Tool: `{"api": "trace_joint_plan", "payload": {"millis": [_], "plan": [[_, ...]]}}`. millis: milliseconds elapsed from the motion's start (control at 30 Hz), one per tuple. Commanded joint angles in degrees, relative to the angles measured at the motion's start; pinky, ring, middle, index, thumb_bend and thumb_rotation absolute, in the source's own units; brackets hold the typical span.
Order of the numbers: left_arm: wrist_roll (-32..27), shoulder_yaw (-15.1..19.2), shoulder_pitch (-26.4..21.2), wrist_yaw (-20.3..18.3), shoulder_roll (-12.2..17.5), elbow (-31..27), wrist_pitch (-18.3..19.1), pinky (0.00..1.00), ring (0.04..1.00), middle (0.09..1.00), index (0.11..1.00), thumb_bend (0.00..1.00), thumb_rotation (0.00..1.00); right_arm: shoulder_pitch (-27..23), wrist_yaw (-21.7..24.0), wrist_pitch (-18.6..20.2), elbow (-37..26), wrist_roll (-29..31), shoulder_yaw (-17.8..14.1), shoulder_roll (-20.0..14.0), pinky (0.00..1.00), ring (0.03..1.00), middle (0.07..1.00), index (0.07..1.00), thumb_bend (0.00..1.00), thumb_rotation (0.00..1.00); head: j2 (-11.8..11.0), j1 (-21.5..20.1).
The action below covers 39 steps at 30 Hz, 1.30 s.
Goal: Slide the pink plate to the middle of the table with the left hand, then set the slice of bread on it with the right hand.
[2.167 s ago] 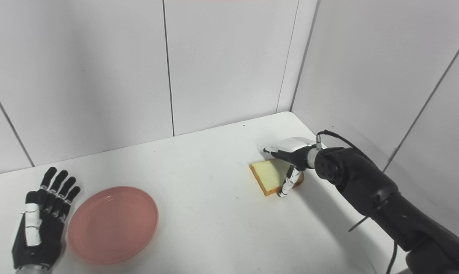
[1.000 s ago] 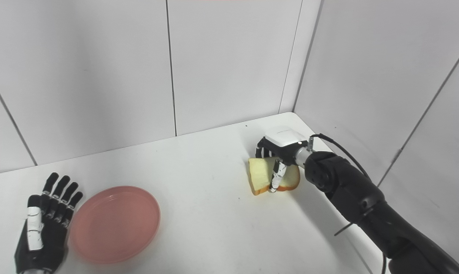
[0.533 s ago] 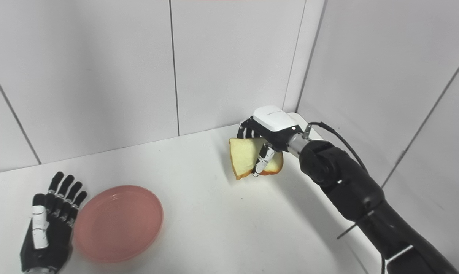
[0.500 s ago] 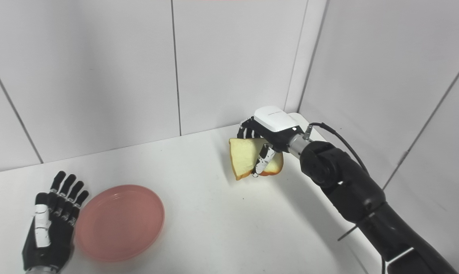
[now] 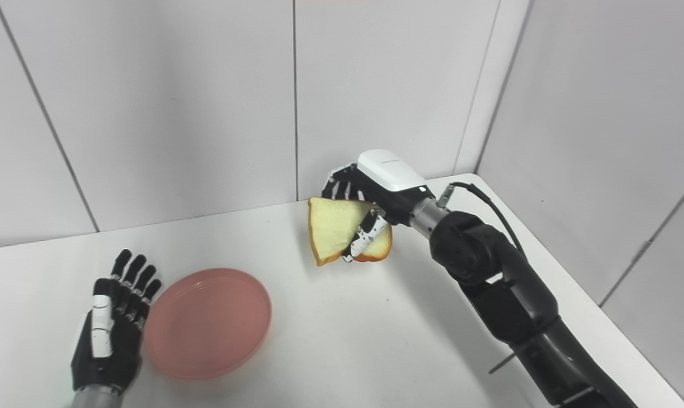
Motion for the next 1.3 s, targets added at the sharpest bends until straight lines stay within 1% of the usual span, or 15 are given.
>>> {"api": "trace_joint_plan", "payload": {"millis": [0, 67, 100, 133, 167, 200, 300, 333, 400, 467, 500, 733, 933, 1133, 1267], "plan": [[0.74, -1.12, 3.17, 0.55, -1.87, 1.85, 0.08, 0.99, 0.975, 0.978, 0.967, 0.74, 0.86, -2.97, -0.78, -0.13, -1.12, 0.84, 0.03, 1.32, 0.27, 0.337, 0.419, 0.511, 0.53, 0.0, 0.2, 2.6], [1.35, -1.47, 2.84, 1.07, -2.2, 2.49, -0.2, 1.0, 0.981, 0.986, 0.975, 0.73, 0.88, -3.34, -0.83, -0.79, -0.4, 1.58, 0.67, 3.3, 0.27, 0.34, 0.42, 0.51, 0.53, 0.0, 0.46, 5.26], [1.59, -1.56, 2.69, 1.28, -2.34, 2.79, -0.33, 1.0, 0.982, 0.987, 0.976, 0.73, 0.88, -3.45, -0.85, -1.07, -0.14, 1.74, 0.86, 3.91, 0.27, 0.34, 0.42, 0.51, 0.53, 0.0, 0.42, 5.59], [1.93, -1.61, 2.47, 1.61, -2.55, 3.26, -0.77, 1.0, 0.982, 0.988, 0.977, 0.73, 0.89, -3.57, -0.77, -1.62, 0.16, 1.98, 1.24, 4.58, 0.27, 0.341, 0.42, 0.51, 0.53, 0.0, 0.39, 7.58], [2.14, -1.63, 2.32, 1.85, -2.68, 3.59, -1.08, 1.0, 0.981, 0.987, 0.974, 0.73, 0.89, -3.64, -0.68, -2.03, 0.37, 2.12, 1.46, 5.02, 0.27, 0.335, 0.416, 0.51, 0.53, 0.0, 0.39, 7.58], [2.36, -1.68, 2.17, 2.01, -2.86, 3.98, -1.49, 1.0, 0.98, 0.987, 0.973, 0.72, 0.89, -3.72, -0.56, -2.47, 0.61, 2.09, 1.94, 5.53, 0.26, 0.333, 0.414, 0.51, 0.53, 0.0, 0.32, 9.69], [2.61, -1.76, 1.98, 2.19, -3.05, 4.47, -1.99, 1.0, 0.982, 0.991, 0.976, 0.71, 0.9, -3.83, -0.49, -2.91, 0.91, 1.99, 2.58, 6.03, 0.27, 0.341, 0.422, 0.511, 0.53, 0.0, 0.32, 9.69], [2.6, -1.75, 1.76, 2.33, -3.23, 5.0, -2.26, 1.0, 0.982, 0.991, 0.976, 0.71, 0.9, -3.84, -0.41, -2.89, 0.84, 1.88, 3.35, 6.95, 0.27, 0.341, 0.422, 0.511, 0.53, 0.0, 0.39, 12.28], [2.17, -1.64, 1.36, 2.25, -3.63, 6.01, -2.75, 1.0, 0.986, 0.989, 0.972, 0.72, 0.9, -3.94, -0.01, -2.94, 0.62, 1.42, 5.04, 8.41, 0.28, 0.344, 0.427, 0.509, 0.53, 0.0, 0.51, 13.27], [1.87, -1.56, 1.18, 2.14, -3.81, 6.46, -3.01, 1.0, 0.987, 0.986, 0.962, 0.72, 0.88, -4.03, 0.14, -2.99, 0.52, 1.25, 5.91, 8.78, 0.26, 0.334, 0.423, 0.51, 0.53, 0.0, 0.51, 13.27], [1.86, -1.48, 1.1, 2.41, -4.08, 6.64, -3.2, 1.0, 0.987, 0.986, 0.961, 0.72, 0.88, -4.1, 0.56, -2.98, 0.33, 1.46, 6.68, 9.32, 0.26, 0.333, 0.423, 0.51, 0.53, 0.0, 0.78, 14.56], [2.15, -0.96, 0.65, 3.76, -5.42, 7.51, -3.79, 1.0, 0.972, 0.968, 0.946, 0.72, 0.86, -4.73, 1.24, -4.5, 0.8, 1.36, 9.25, 11.83, 0.26, 0.326, 0.425, 0.507, 0.53, 0.0, 1.08, 15.95], [2.83, -1.45, 0.25, 3.94, -5.53, 8.43, -5.46, 0.99, 0.969, 0.965, 0.949, 0.69, 0.88, -5.59, 2.36, -3.63, 1.65, -0.57, 11.39, 13.34, 0.24, 0.321, 0.42, 0.507, 0.53, 0.0, 1.22, 16.15], [3.37, -1.91, 0.27, 4.26, -5.7, 8.18, -5.74, 0.98, 0.97, 0.966, 0.955, 0.67, 0.9, -5.87, 2.78, -4.21, 4.72, -0.69, 12.86, 14.65, 0.29, 0.36, 0.438, 0.503, 0.53, 0.0, 1.53, 16.19], [3.7, -2.07, 0.46, 4.54, -5.85, 7.71, -5.48, 0.98, 0.972, 0.967, 0.96, 0.66, 0.9, -6.18, 2.03, -5.5, 7.21, -3.04, 14.68, 14.94, 0.32, 0.385, 0.453, 0.503, 0.53, 0.0, 1.63, 15.99]]}}
